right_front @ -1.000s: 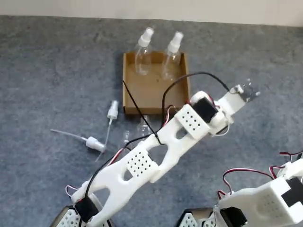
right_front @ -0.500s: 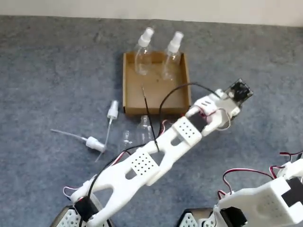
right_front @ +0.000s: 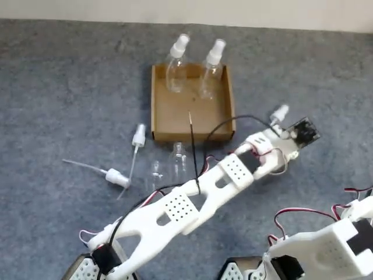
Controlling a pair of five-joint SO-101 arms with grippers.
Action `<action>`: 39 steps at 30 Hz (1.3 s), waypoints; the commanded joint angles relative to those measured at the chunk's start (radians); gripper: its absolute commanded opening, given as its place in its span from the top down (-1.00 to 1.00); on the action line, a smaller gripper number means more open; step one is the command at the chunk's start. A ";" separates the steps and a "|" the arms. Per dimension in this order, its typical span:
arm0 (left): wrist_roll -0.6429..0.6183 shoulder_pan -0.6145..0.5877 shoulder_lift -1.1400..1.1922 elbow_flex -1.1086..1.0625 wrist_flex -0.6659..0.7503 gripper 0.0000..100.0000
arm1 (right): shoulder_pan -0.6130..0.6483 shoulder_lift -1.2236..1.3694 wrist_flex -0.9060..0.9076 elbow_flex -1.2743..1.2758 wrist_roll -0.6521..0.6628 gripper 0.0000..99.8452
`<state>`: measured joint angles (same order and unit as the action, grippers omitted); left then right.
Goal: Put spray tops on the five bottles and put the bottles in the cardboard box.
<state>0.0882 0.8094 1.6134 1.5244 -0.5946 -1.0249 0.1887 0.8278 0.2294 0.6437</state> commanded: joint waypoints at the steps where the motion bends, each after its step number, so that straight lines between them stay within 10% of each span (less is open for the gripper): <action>1: 0.046 0.005 -0.071 0.002 -0.086 0.99 | -0.007 -0.010 0.005 -0.053 0.012 0.99; 26: 0.046 0.018 -0.723 0.139 -1.162 0.99 | 0.134 -0.390 0.283 -0.054 0.008 0.99; 39: 0.046 -0.199 -1.087 0.082 -1.200 0.99 | 0.550 -0.559 0.535 -0.054 -0.048 0.99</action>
<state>0.1250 0.6958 0.6774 1.6118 -1.7852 -0.5585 -0.3222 1.3541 0.2279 0.6391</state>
